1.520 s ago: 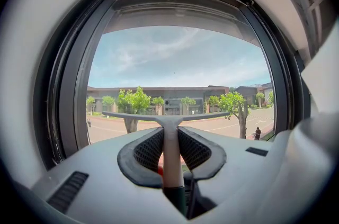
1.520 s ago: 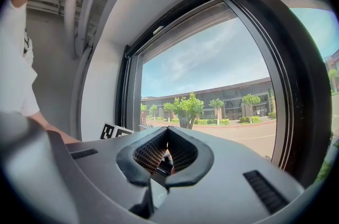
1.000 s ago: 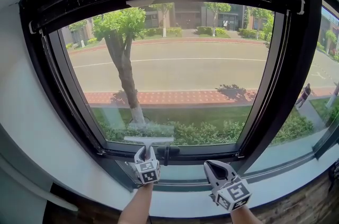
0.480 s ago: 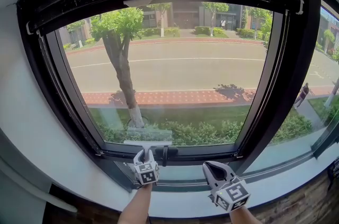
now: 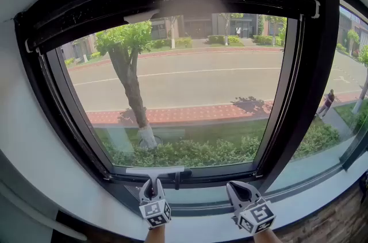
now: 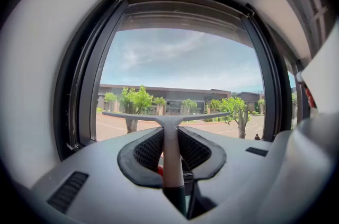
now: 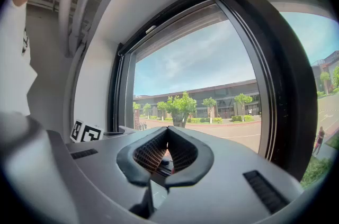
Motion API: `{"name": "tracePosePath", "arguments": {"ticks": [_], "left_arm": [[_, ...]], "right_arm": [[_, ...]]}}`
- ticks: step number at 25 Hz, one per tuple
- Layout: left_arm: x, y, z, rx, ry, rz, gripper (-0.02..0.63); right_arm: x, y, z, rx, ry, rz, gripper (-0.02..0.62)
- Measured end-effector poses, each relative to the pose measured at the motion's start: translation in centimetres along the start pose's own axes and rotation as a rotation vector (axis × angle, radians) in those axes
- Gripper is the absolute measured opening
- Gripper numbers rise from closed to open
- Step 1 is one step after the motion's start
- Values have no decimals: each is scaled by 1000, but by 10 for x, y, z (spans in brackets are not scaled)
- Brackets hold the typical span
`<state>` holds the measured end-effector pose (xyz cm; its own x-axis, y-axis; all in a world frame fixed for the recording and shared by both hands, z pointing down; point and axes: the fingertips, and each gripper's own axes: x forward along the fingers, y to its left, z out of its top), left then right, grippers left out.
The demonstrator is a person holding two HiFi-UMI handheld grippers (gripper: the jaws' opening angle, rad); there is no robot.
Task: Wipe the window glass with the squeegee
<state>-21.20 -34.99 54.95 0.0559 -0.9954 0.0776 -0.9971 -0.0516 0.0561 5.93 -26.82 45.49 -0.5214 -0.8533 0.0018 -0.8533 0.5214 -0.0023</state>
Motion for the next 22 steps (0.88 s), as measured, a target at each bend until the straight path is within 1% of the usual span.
{"name": "tracePosePath", "arguments": {"ticks": [3, 5, 9, 16, 19, 22], "left_arm": [[-28, -22, 30, 12, -73, -53, 92], [-44, -36, 50, 14, -120, -90, 92], [-61, -56, 78, 10, -186, -145, 92], [-65, -88, 106, 27, -225, -181, 92], [-67, -101, 116, 35, -236, -198, 92], [-71, -114, 125, 42, -244, -220, 92]], "right_arm": [[-12, -19, 4, -4, -12, -56, 10], [-18, -26, 3, -8, -12, -77, 11], [-23, -25, 1, -8, 8, -121, 11], [-24, -2, 1, 6, -19, -229, 11], [-35, -5, 3, 0, -29, -263, 11], [-43, -17, 15, -5, -56, -271, 11]]}}
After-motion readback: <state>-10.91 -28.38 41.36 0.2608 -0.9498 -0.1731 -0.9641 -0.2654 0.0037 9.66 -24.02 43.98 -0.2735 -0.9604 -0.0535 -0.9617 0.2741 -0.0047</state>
